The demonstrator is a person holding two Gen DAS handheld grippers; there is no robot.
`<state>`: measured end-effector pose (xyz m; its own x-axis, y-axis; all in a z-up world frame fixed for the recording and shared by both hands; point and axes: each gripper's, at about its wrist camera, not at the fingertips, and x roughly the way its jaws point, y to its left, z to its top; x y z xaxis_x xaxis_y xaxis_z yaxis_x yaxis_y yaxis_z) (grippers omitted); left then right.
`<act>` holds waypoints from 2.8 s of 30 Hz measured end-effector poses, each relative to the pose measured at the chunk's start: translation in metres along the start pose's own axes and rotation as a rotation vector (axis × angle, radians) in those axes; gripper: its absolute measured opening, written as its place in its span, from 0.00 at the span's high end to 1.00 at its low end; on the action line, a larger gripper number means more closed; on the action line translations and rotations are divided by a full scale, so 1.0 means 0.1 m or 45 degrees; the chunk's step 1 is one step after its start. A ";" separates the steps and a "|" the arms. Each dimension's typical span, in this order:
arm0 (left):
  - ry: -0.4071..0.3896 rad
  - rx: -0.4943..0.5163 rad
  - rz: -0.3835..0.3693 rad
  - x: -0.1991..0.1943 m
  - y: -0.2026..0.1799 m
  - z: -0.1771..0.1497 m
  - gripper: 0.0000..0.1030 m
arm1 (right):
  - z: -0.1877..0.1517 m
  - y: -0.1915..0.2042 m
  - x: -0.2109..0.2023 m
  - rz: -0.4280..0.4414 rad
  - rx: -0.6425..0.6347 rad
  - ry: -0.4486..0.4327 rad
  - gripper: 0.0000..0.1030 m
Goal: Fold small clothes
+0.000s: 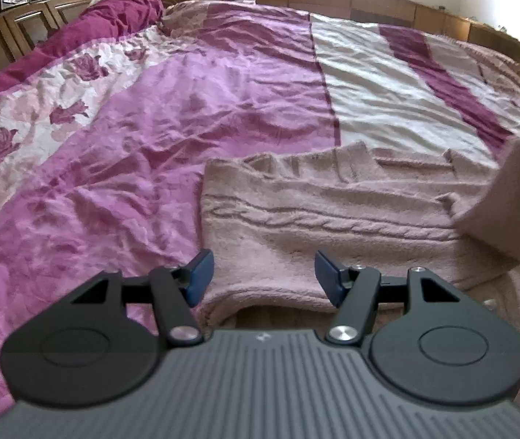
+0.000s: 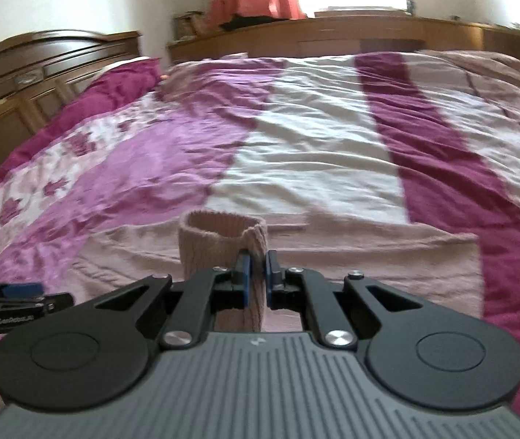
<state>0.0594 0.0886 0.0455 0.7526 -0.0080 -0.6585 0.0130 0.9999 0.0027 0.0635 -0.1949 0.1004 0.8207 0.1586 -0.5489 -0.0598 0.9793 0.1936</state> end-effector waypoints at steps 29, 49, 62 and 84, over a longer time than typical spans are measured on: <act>0.059 0.003 0.064 0.24 0.02 -0.15 0.37 | -0.34 -1.03 0.04 -0.111 0.504 -0.012 0.63; 0.053 -0.002 0.060 0.24 0.03 -0.16 0.36 | -0.42 -0.78 0.25 -0.191 0.273 0.132 0.63; 0.110 -0.012 0.058 -0.21 0.21 -0.19 0.36 | -0.67 -0.90 -0.47 -0.151 0.376 0.163 0.46; 0.341 -0.065 -0.046 -0.70 0.56 -0.58 0.36 | -1.06 -1.01 -1.18 -0.095 0.428 0.281 0.45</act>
<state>-0.0311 0.1455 0.0478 0.5514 -0.0474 -0.8329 -0.0019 0.9983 -0.0581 -0.0877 -0.2991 0.0592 0.6721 0.1475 -0.7256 0.2143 0.8992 0.3813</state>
